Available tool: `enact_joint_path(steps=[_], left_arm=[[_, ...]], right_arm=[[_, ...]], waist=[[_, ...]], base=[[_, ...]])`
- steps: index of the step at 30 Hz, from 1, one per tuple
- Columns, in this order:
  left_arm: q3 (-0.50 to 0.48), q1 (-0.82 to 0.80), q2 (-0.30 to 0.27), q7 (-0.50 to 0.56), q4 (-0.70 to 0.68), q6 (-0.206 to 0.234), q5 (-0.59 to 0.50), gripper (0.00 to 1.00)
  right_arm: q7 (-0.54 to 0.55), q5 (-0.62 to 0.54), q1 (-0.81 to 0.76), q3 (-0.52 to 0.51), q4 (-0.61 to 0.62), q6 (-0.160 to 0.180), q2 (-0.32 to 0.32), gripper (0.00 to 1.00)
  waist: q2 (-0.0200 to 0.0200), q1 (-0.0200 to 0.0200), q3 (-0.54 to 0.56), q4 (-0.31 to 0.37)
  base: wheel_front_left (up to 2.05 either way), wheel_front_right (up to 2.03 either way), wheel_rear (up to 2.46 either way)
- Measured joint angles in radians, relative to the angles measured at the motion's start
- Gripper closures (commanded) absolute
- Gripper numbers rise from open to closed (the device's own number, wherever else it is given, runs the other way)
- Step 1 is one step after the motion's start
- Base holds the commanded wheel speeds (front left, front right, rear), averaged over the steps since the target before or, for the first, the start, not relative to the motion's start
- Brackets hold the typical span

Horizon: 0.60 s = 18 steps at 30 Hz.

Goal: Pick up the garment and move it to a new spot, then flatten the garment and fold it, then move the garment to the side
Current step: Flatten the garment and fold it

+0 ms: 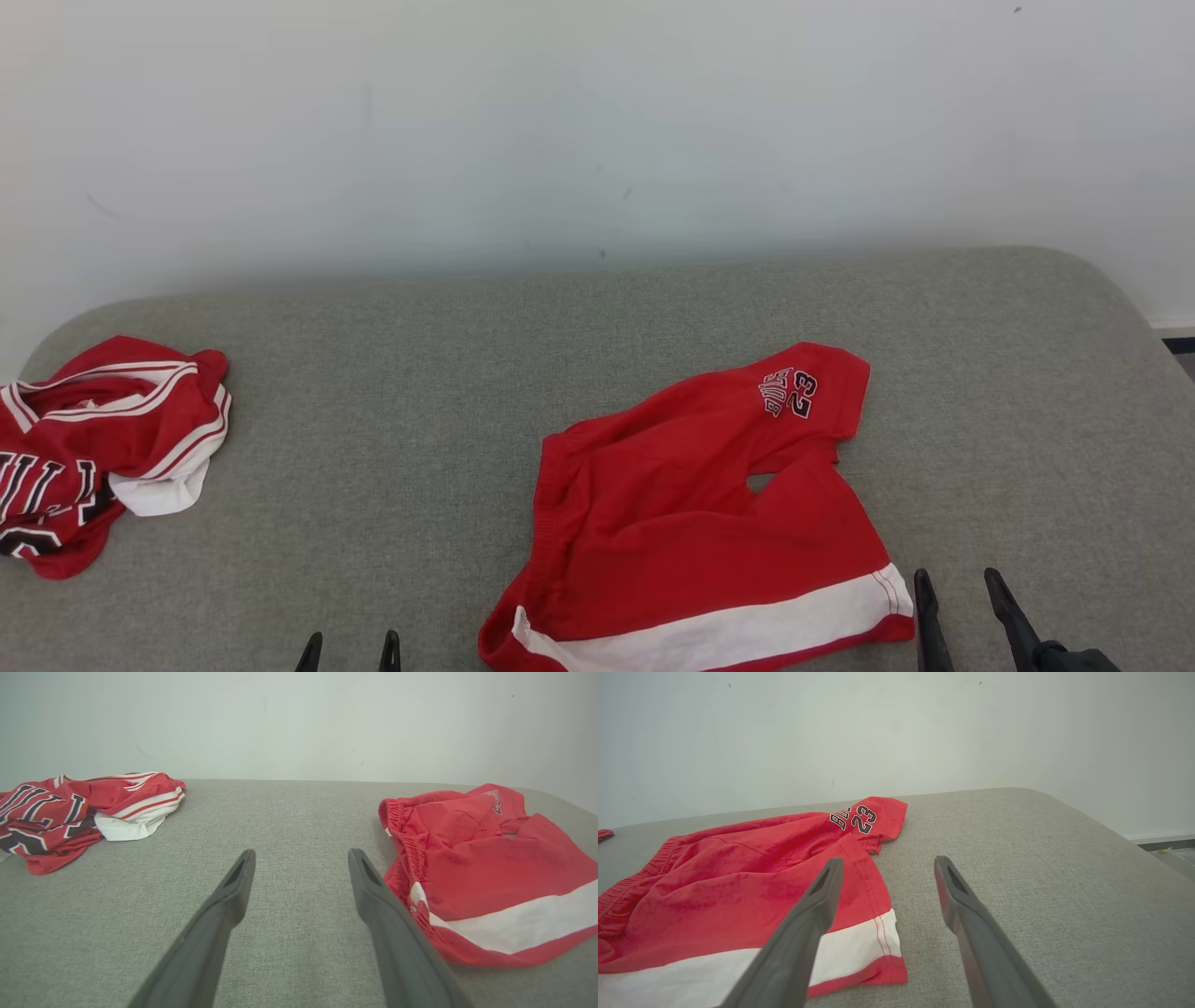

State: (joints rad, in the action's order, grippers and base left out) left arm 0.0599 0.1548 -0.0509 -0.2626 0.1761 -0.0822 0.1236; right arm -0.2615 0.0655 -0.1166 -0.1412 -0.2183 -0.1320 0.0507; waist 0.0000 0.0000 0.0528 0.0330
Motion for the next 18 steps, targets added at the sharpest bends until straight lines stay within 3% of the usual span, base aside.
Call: enact_joint_path(steps=[8,13,18], left_arm=[[0.006,-0.001,0.000,0.000,0.002,-0.002,-0.002,0.00],[0.051,-0.023,0.000,0.000,0.045,-0.025,0.011,0.00],[0.122,-0.102,-0.004,0.144,0.097,-0.042,0.079,0.00]], right_arm=[[0.000,0.000,0.009,-0.003,-0.004,0.000,0.000,0.00],[0.004,0.001,0.018,-0.003,0.007,0.000,0.000,0.00],[0.011,0.000,0.026,0.000,0.021,0.000,0.000,0.00]], waist=[[0.0000,0.0000,-0.008,0.003],[0.0000,0.0000,-0.013,0.010],[0.0000,0.0000,-0.021,0.022]], base=[[0.00,0.00,0.00],[0.00,0.00,0.00],[0.00,0.00,0.00]])
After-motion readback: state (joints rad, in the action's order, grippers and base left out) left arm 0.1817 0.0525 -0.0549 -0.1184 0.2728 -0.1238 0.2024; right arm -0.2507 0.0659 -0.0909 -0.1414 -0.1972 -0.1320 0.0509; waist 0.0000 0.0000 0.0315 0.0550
